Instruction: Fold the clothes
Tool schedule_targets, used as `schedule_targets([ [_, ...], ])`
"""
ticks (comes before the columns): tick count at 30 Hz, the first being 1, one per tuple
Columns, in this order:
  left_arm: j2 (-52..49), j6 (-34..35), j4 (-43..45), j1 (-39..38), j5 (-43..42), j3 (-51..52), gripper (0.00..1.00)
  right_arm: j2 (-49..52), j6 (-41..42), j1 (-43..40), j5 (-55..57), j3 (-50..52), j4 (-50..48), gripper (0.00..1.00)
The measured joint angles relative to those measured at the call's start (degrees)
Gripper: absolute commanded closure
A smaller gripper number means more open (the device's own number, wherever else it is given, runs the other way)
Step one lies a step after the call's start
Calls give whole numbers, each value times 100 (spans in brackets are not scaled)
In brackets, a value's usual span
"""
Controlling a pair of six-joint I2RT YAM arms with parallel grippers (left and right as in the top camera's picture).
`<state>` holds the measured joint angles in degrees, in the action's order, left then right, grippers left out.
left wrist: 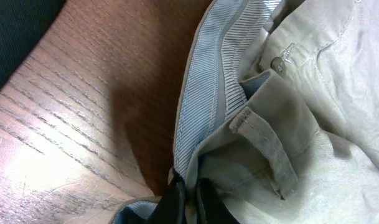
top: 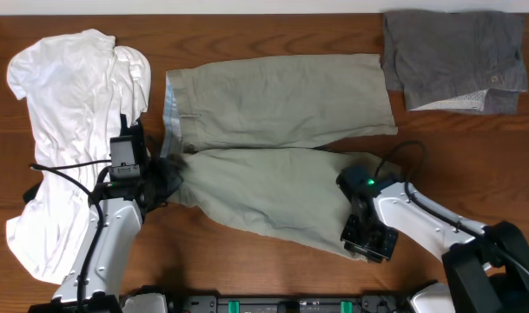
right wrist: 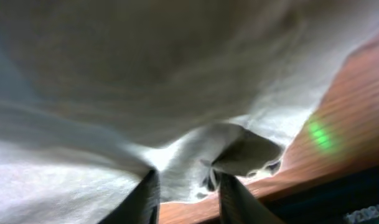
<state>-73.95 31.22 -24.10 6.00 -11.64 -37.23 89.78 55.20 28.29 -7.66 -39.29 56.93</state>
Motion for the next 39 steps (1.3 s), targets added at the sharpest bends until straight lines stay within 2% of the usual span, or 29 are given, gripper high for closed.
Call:
schedule_targets([
  [2,0,-2,-7,2,0,0,94,39,15,11,-28,-22,-24,96],
  [3,0,-2,-11,0,-2,0,94,61,66,13,-46,-26,-48,99],
  [11,2,-2,-76,0,-2,-4,94,98,120,4,-81,-59,-26,99],
  [15,125,-101,-466,2,2,-177,94,162,42,-57,-15,-317,116,99],
  [22,898,-367,-1165,2,0,-831,94,-232,-619,-503,588,-2100,791,99],
  [28,1458,-428,-1635,2,0,-855,94,-573,-1259,-1023,1060,-3296,1104,99],
  [35,2083,-428,-2087,0,-22,-857,94,-765,-1886,-1495,1231,-3827,1222,99],
  [39,2430,-428,-2645,0,-46,-975,94,-1003,-2122,-1539,1222,-3882,1246,99],
])
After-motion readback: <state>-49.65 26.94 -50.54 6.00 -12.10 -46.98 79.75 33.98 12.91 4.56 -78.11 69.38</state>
